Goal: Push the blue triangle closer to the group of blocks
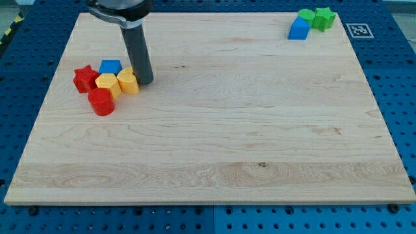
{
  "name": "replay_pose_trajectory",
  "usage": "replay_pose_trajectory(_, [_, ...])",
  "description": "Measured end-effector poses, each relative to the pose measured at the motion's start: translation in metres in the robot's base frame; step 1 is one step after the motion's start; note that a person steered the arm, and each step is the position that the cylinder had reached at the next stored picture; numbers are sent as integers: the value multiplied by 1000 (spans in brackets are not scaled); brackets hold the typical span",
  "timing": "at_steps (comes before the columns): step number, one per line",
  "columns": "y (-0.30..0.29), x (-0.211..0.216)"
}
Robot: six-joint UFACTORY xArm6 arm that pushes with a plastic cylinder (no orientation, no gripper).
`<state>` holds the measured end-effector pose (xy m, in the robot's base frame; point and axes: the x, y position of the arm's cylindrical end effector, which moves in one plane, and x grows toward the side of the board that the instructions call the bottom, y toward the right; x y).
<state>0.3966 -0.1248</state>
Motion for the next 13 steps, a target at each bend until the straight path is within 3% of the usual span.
replay_pose_trajectory(1, [25, 0])
replay_pose_trajectory(2, [141, -1])
replay_pose_trajectory(3, [207, -1])
replay_pose_trajectory(4, [213, -1])
replay_pose_trajectory(6, [374, -20])
replay_pose_trajectory(8, [395, -102])
replay_pose_trajectory(13, [400, -120])
